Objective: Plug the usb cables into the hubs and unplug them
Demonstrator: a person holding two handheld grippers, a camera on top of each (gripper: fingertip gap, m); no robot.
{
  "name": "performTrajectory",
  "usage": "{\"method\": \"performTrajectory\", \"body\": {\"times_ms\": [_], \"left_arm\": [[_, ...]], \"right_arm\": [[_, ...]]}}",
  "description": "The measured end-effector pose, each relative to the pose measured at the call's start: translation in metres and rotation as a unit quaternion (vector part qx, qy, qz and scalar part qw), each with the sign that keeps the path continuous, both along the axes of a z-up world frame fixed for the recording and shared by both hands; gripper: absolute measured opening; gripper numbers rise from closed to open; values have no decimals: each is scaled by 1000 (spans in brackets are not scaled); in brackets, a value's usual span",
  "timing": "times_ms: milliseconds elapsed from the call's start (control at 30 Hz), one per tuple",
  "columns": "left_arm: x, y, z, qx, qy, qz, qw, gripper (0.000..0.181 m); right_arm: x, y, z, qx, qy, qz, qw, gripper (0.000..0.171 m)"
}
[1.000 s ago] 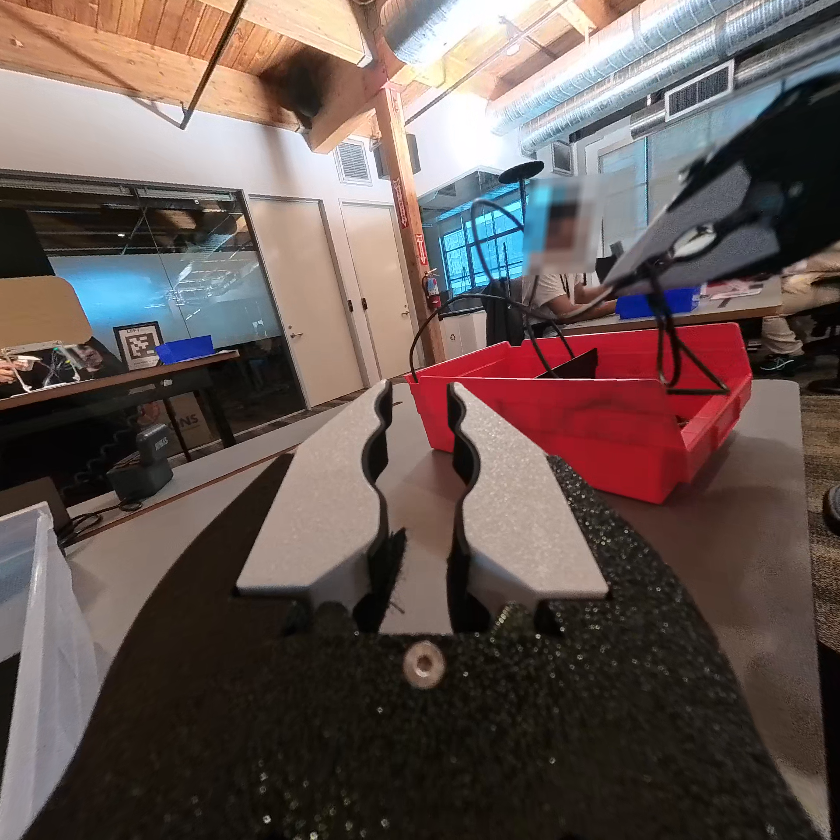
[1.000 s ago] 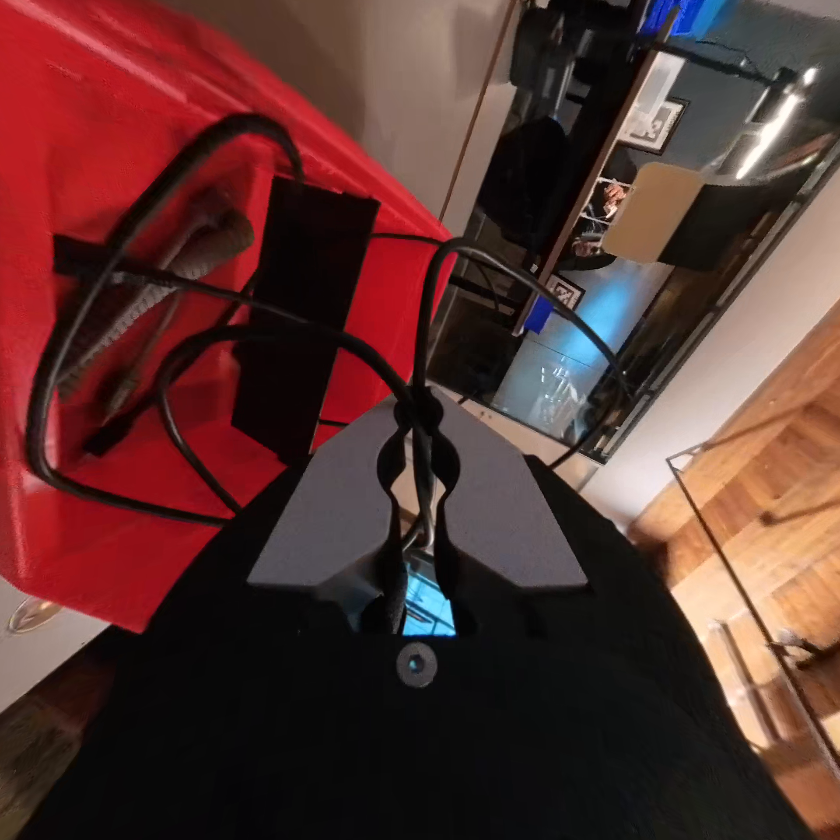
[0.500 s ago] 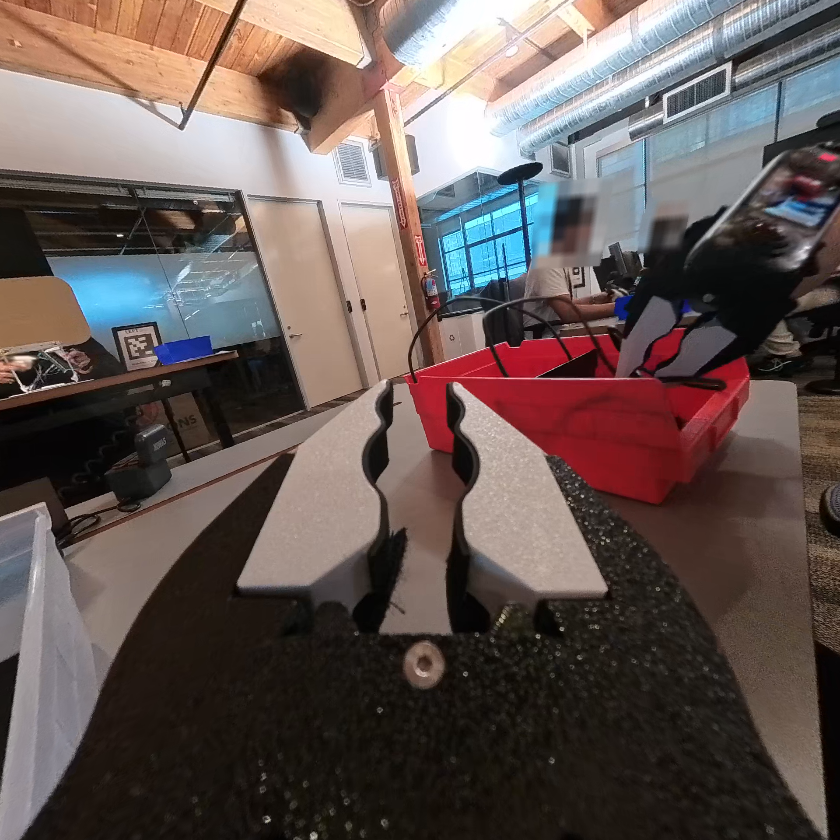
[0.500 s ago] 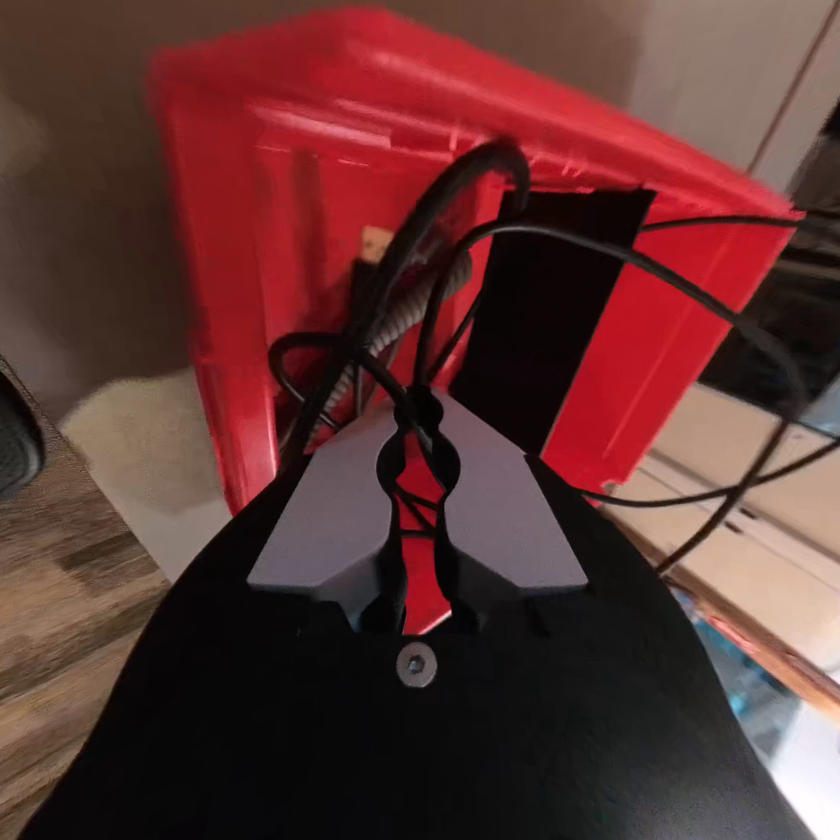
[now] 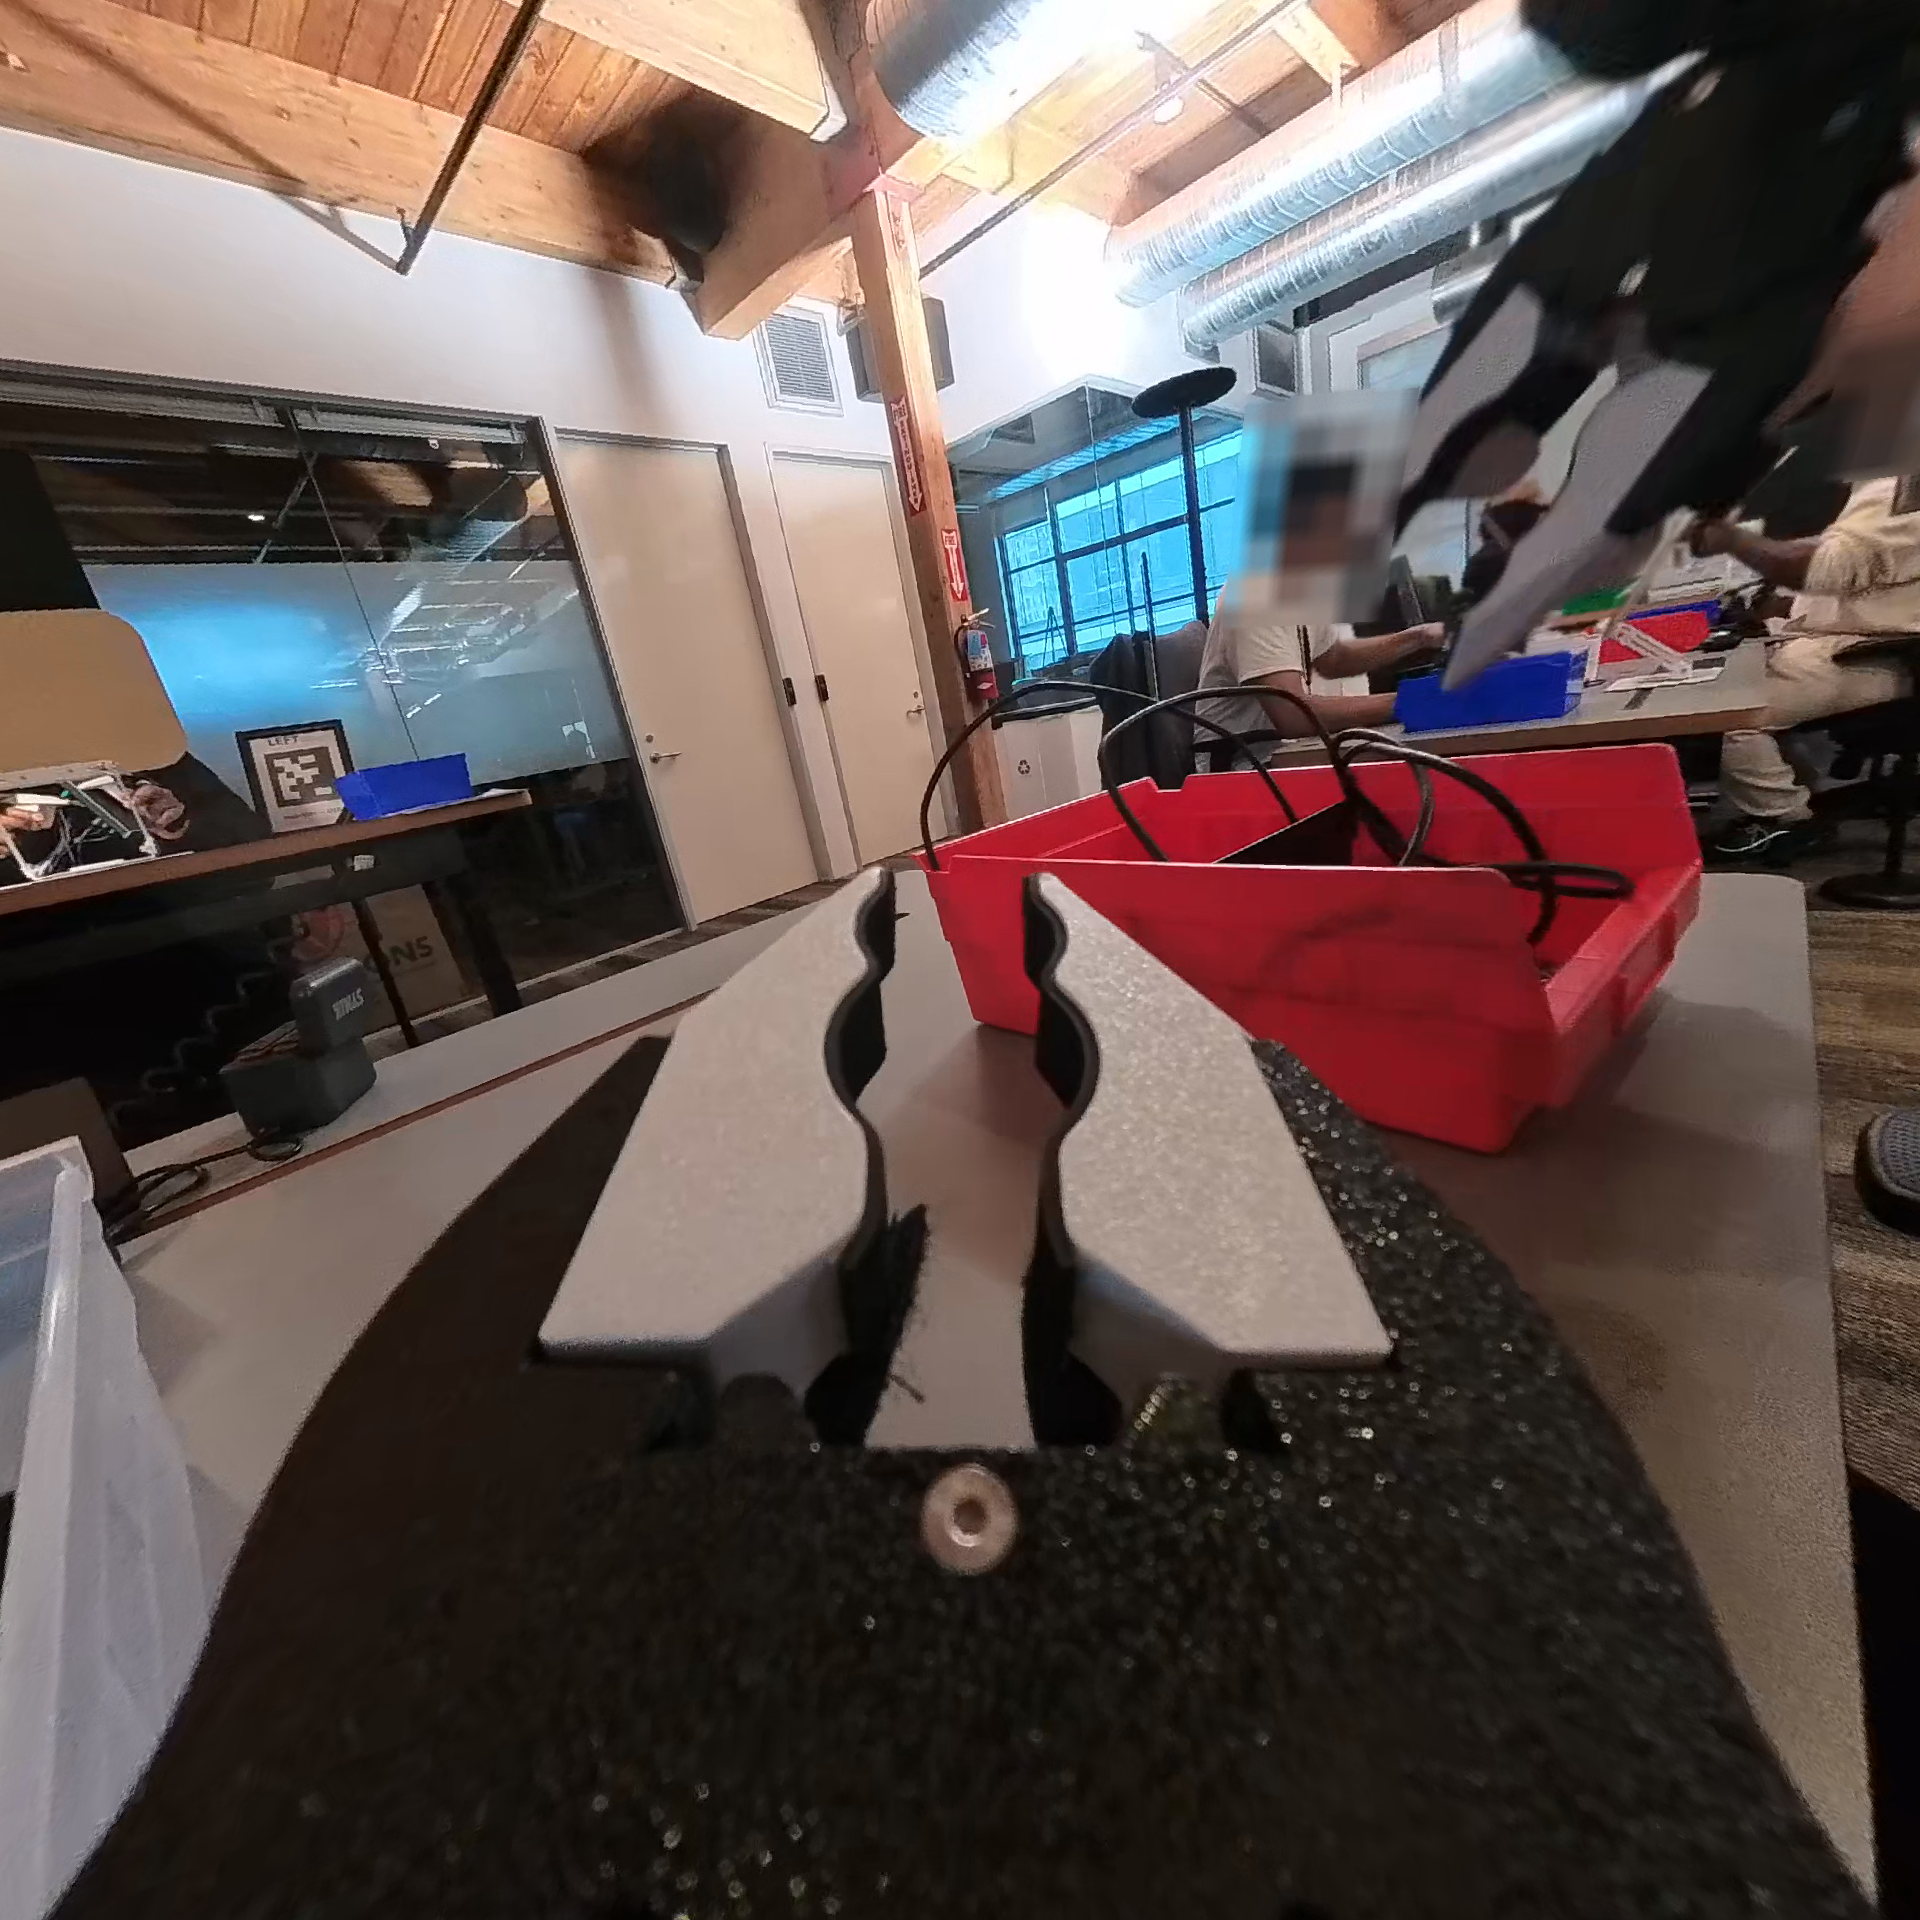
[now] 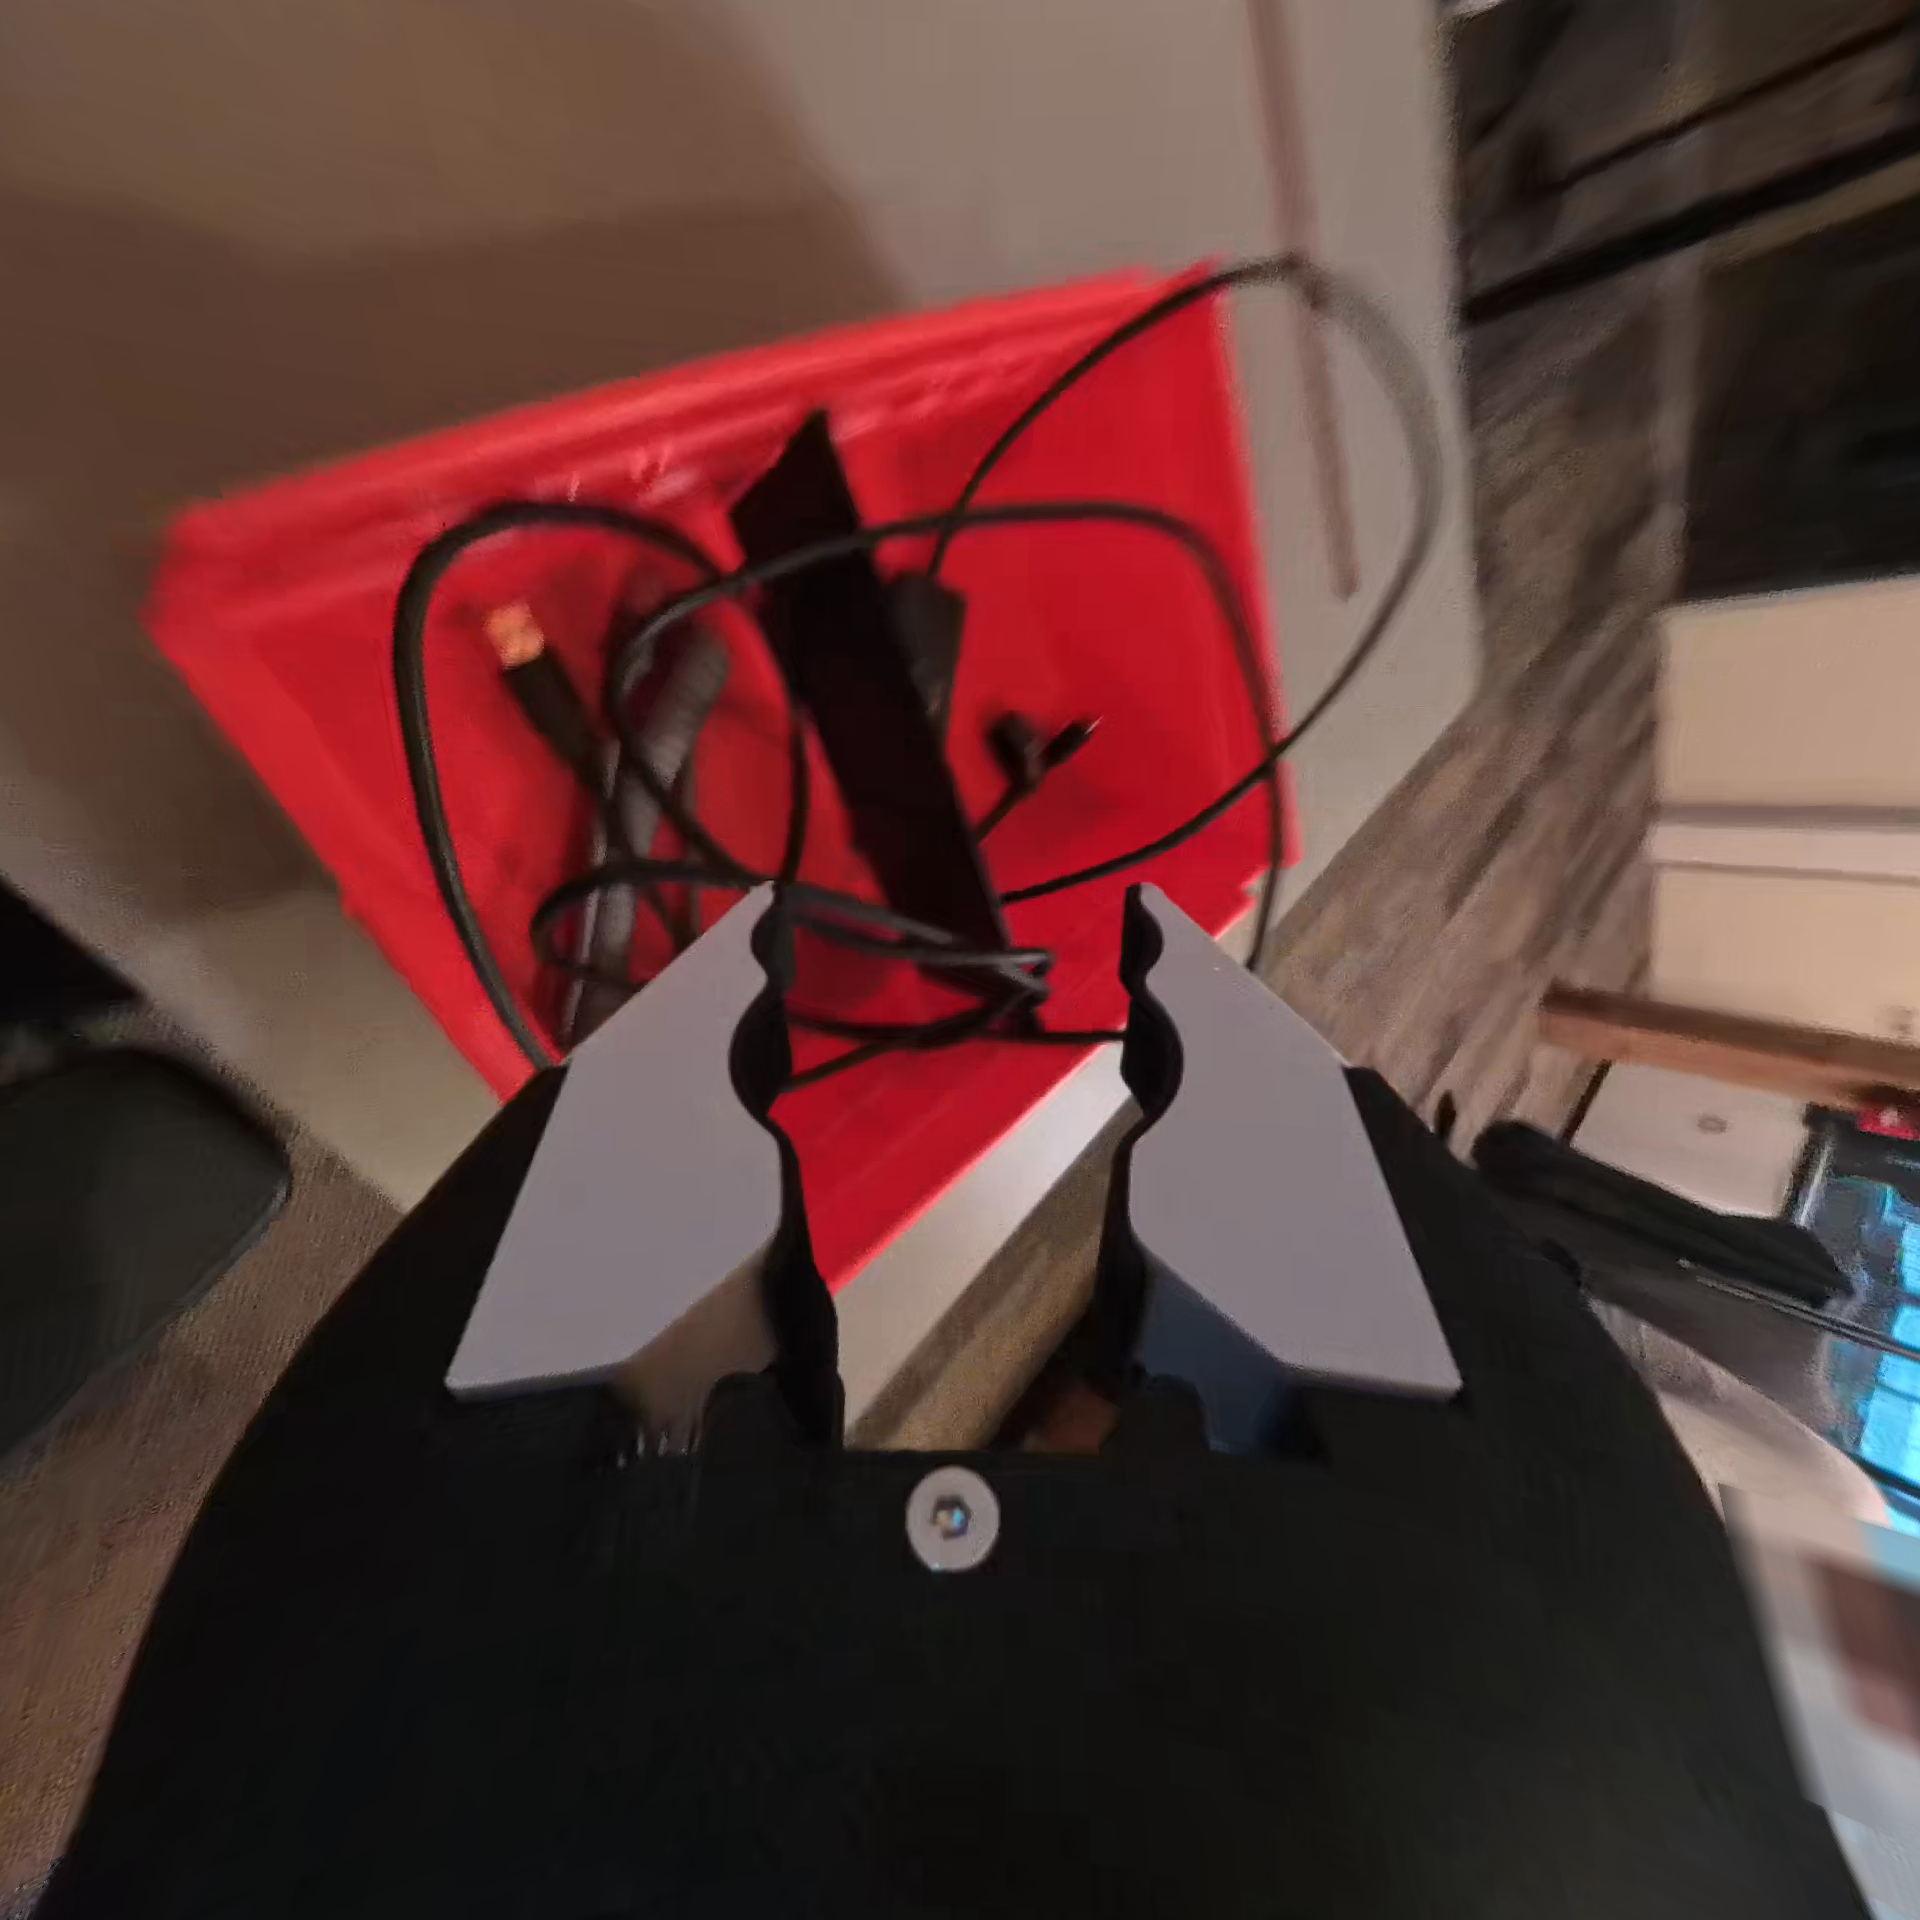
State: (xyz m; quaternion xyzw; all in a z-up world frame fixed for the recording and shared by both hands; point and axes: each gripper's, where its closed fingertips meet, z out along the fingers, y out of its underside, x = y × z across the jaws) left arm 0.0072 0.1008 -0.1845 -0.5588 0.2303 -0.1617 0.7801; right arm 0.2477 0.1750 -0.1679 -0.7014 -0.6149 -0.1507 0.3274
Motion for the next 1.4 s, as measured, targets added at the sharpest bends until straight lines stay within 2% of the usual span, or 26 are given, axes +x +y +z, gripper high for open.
{"method": "performTrajectory", "body": {"times_ms": [100, 167, 267, 333, 400, 433, 533, 600, 700, 767, 800, 867, 967, 1100, 1167, 1300, 1400], "left_arm": [[-1, 0, 0, 0, 0, 3, 1000, 23], [-1, 1, 0, 1, 1, 6, 1000, 23], [0, 1, -1, -1, 7, 8, 1000, 24], [1, 1, -2, 2, 12, 11, 1000, 24], [1, -1, -1, 9, 18, 14, 1000, 24], [2, -2, 0, 14, 21, 17, 1000, 24], [0, -6, 7, 42, 28, 31, 998, 24], [-5, -10, 13, 66, 30, 53, 996, 24], [-9, -17, 21, 97, 30, 70, 992, 24], [-8, -18, 21, 101, 32, 70, 992, 24], [-7, -17, 19, 97, 36, 70, 992, 24], [-5, -14, 16, 83, 38, 67, 994, 26], [-7, -11, 13, 57, 26, 67, 996, 28], [-14, -19, 21, 51, 36, 83, 995, 31], [-28, -25, 34, 57, 62, 118, 989, 33], [-100, -32, 80, 63, 80, 248, 963, 36], [-177, -26, 106, 9, 53, 328, 943, 50]], "right_arm": [[-11, 1, 42, 72, 101, -11, 992, 63], [-35, -7, 67, 110, 187, 13, 976, 63], [-87, -30, 104, 159, 335, 63, 926, 63], [-130, -54, 117, 154, 451, 114, 872, 61], [-173, -73, 114, 135, 530, 167, 821, 61], [-191, -73, 109, 142, 544, 183, 807, 59], [-228, -46, 80, 190, 502, 185, 823, 59], [-242, -34, 69, 195, 534, 190, 800, 57], [-256, -26, 44, 146, 602, 202, 758, 52], [-257, -15, 20, 140, 624, 189, 746, 51], [-256, -9, 10, 151, 623, 180, 746, 47], [-253, -1, 10, 161, 606, 164, 762, 45], [-245, -3, 15, 198, 611, 175, 746, 39], [-247, 14, -4, 193, 564, 136, 791, 40], [-248, 17, -12, 213, 524, 139, 813, 40], [-253, 12, -21, 257, 453, 178, 835, 36], [-247, 20, -25, 277, 421, 164, 848, 34]]}}
